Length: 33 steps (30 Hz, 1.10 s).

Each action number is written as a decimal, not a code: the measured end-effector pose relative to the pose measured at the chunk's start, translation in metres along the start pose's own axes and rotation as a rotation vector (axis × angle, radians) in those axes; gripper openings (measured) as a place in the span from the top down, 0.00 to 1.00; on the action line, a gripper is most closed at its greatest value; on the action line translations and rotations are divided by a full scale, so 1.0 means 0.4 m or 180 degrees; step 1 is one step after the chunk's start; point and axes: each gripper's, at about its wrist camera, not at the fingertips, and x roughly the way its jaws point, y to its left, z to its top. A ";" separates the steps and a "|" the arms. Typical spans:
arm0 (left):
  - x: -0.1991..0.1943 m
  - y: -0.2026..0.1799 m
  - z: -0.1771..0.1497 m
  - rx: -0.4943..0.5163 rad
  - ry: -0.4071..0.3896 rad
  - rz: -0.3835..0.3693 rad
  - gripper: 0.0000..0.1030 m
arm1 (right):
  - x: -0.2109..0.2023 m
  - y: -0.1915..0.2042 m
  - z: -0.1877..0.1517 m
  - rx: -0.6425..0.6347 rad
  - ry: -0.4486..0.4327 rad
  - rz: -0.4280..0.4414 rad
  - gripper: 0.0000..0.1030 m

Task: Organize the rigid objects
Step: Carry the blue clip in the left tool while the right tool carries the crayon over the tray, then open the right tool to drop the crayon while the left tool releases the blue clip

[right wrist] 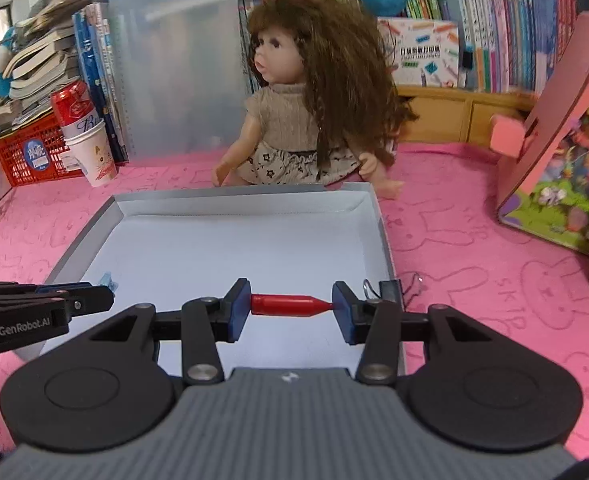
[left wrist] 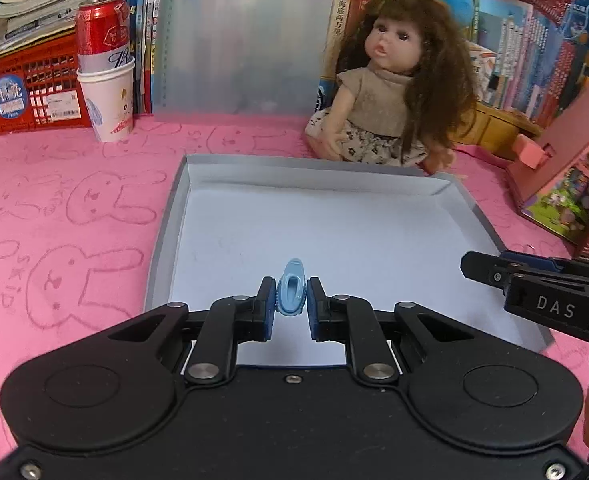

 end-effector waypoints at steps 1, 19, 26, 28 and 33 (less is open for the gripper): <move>0.010 0.000 0.005 0.0004 0.0002 0.0032 0.85 | 0.010 -0.002 0.004 0.0023 0.0021 0.0015 0.52; 0.148 0.014 0.076 -0.0048 0.0255 0.0207 0.85 | 0.136 0.004 0.060 -0.0018 0.0310 0.0054 0.51; 0.169 0.013 0.097 -0.0016 0.0356 0.0149 0.85 | 0.163 0.005 0.078 -0.0034 0.0445 0.0065 0.52; 0.170 0.009 0.098 0.0024 0.0363 0.0163 0.85 | 0.168 0.008 0.082 -0.0029 0.0465 0.0073 0.51; 0.172 0.006 0.098 0.0021 0.0360 0.0166 0.84 | 0.177 0.014 0.082 -0.0016 0.0484 0.0089 0.48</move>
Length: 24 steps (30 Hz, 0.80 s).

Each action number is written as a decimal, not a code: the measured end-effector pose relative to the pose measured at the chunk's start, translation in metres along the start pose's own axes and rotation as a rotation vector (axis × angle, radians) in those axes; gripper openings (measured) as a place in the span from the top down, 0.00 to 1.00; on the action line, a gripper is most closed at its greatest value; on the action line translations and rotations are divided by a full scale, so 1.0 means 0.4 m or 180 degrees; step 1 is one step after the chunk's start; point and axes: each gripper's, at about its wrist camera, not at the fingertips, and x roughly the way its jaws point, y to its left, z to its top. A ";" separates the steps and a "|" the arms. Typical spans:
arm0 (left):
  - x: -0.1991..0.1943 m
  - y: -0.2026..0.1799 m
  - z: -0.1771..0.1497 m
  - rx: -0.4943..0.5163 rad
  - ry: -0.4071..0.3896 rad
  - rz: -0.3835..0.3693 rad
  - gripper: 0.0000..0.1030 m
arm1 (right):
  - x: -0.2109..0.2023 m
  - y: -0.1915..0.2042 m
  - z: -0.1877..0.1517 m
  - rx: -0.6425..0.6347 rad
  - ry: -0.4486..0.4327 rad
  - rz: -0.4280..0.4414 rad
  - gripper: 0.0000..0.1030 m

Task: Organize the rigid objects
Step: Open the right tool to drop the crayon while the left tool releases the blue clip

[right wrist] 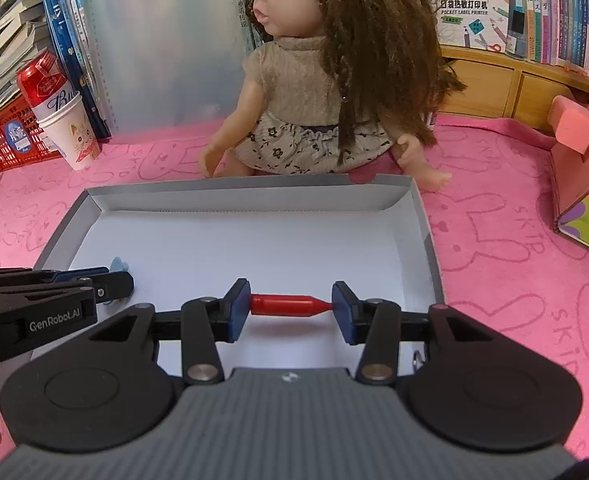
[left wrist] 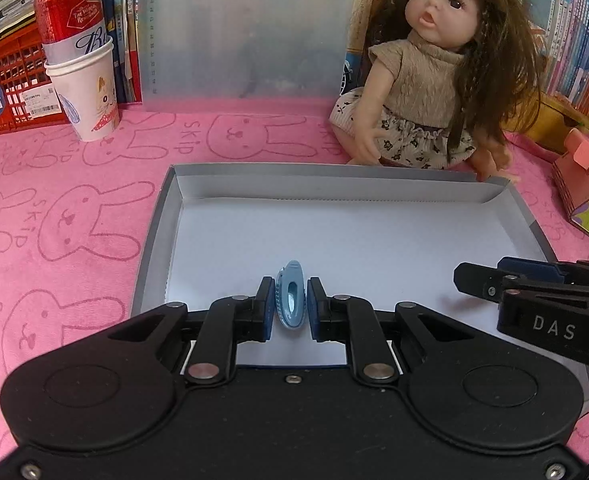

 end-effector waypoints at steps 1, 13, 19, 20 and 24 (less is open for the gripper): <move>0.000 0.002 0.000 0.0004 0.0002 -0.0002 0.84 | 0.001 0.001 -0.001 0.0001 0.0004 0.0003 0.48; -0.051 0.003 0.008 0.0007 -0.0153 0.0090 0.38 | -0.030 0.002 0.001 0.0015 -0.0120 0.0057 0.22; -0.095 0.002 0.001 0.0018 -0.0291 0.0083 0.21 | -0.081 -0.006 -0.009 -0.0035 -0.0260 0.0059 0.15; -0.102 0.001 -0.001 0.0023 -0.0308 0.0075 0.21 | -0.089 -0.008 -0.011 -0.0033 -0.0287 0.0057 0.15; -0.129 -0.002 -0.019 0.0026 -0.0373 0.0009 0.18 | -0.122 -0.008 -0.022 -0.0046 -0.0405 0.0040 0.13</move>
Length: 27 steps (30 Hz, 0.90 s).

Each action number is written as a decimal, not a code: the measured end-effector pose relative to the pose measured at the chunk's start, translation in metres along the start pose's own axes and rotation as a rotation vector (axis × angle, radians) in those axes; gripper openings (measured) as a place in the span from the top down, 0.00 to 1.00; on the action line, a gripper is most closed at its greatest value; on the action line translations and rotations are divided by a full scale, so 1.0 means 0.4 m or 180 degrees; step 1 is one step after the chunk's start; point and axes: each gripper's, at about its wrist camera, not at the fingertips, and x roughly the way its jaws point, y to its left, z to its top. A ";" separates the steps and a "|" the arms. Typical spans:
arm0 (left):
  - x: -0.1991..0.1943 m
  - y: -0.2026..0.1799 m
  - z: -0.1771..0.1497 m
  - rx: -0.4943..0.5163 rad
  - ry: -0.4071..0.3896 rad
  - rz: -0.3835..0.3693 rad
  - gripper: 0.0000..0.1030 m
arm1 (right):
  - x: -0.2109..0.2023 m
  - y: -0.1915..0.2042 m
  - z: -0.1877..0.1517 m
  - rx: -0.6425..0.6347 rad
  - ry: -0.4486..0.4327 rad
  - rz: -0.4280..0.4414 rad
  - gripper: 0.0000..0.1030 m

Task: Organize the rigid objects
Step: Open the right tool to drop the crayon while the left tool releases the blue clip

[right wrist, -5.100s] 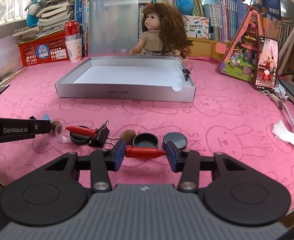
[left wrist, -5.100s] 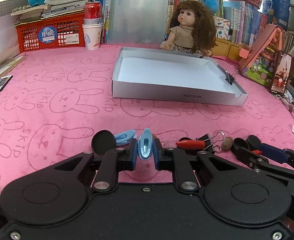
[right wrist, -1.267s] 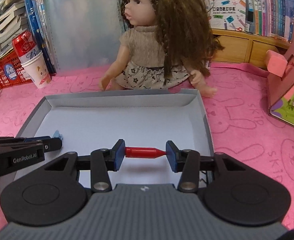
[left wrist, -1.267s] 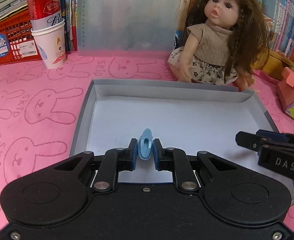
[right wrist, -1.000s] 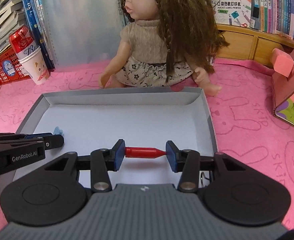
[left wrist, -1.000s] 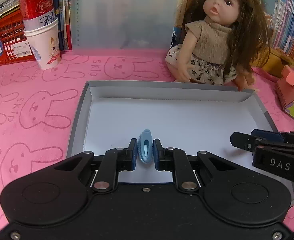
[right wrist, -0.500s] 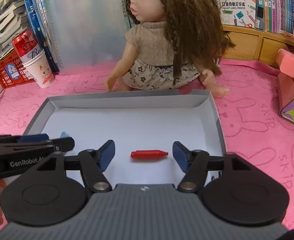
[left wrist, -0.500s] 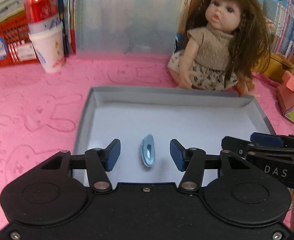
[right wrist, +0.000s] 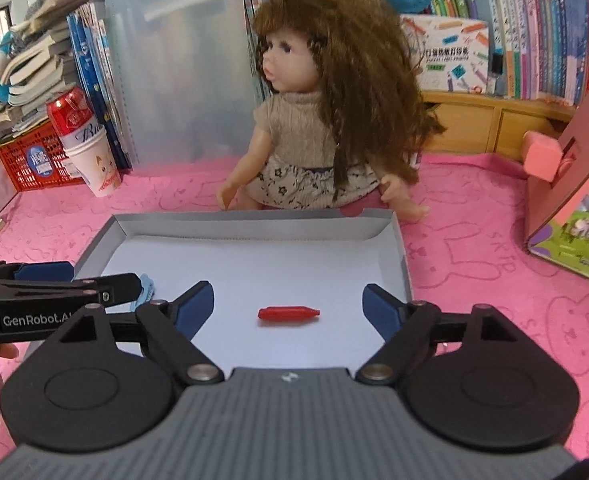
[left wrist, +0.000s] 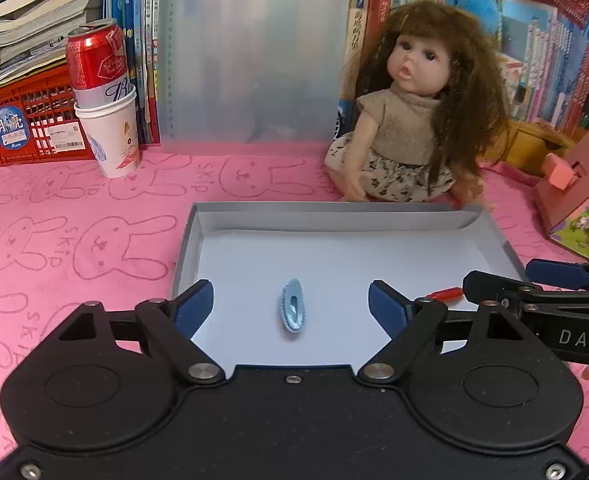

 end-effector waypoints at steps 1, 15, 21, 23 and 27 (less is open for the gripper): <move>-0.008 0.001 -0.005 -0.0010 -0.0020 -0.0012 0.18 | -0.010 0.002 -0.004 -0.0022 -0.0037 -0.0018 0.13; -0.132 -0.019 -0.082 0.0156 -0.0330 -0.0071 0.17 | -0.131 0.014 -0.072 -0.0166 -0.0365 -0.0093 0.08; -0.184 -0.040 -0.120 0.0247 -0.0438 -0.0151 0.17 | -0.185 0.023 -0.103 -0.0200 -0.0491 -0.0089 0.06; -0.203 -0.043 -0.131 0.0264 -0.0484 -0.0160 0.17 | -0.201 0.024 -0.111 -0.0188 -0.0533 -0.0095 0.05; -0.236 -0.042 -0.153 0.0262 -0.0530 -0.0241 0.16 | -0.235 0.023 -0.132 -0.0155 -0.0618 -0.0096 0.04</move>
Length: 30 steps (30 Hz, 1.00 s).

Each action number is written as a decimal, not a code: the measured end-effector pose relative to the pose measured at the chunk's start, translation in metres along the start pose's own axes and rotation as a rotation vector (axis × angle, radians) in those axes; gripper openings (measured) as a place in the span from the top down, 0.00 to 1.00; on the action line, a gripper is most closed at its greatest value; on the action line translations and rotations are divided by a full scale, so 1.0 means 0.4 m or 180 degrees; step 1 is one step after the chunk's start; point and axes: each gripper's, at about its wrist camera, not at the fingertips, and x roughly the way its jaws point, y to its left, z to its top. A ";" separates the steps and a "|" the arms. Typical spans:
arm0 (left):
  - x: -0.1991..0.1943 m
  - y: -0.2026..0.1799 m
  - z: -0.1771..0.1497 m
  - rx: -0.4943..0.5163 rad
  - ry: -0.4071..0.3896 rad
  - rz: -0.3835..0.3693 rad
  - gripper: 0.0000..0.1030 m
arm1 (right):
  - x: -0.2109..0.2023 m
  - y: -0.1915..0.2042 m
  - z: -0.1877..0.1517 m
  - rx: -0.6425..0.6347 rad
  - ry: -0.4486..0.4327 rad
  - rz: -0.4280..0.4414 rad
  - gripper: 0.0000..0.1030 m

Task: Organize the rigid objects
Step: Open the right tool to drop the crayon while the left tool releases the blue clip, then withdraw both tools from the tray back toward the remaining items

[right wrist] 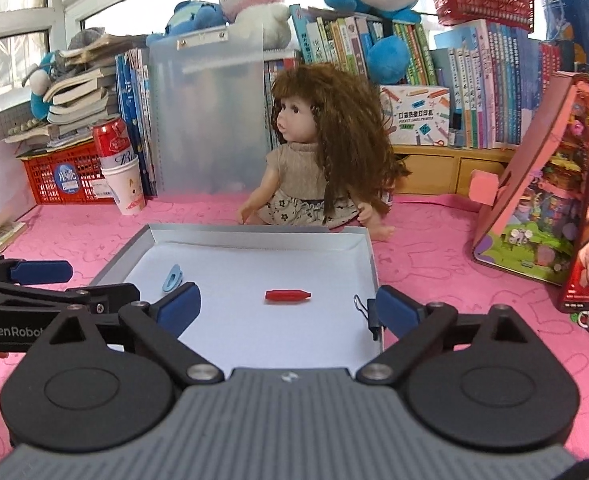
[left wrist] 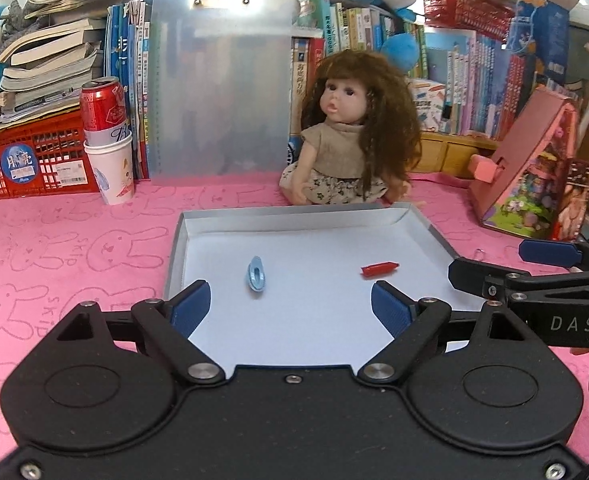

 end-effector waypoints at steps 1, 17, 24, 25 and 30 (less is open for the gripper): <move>-0.009 -0.001 -0.004 0.0008 -0.0013 -0.0009 0.16 | -0.009 0.000 -0.004 -0.0002 -0.0023 -0.0007 0.04; -0.142 -0.001 -0.125 0.0075 -0.0169 0.0003 0.13 | -0.125 0.008 -0.092 -0.0029 -0.0189 -0.0002 0.01; -0.163 0.016 -0.182 -0.0042 -0.0128 0.0046 0.12 | -0.147 0.021 -0.147 -0.0063 -0.0165 -0.0093 0.01; -0.163 0.019 -0.188 -0.0068 -0.0114 0.0053 0.12 | -0.149 0.022 -0.155 -0.0065 -0.0155 -0.0108 0.01; -0.169 0.030 -0.217 -0.0104 -0.0082 0.0109 0.12 | -0.154 0.025 -0.184 -0.0051 -0.0104 -0.0165 0.01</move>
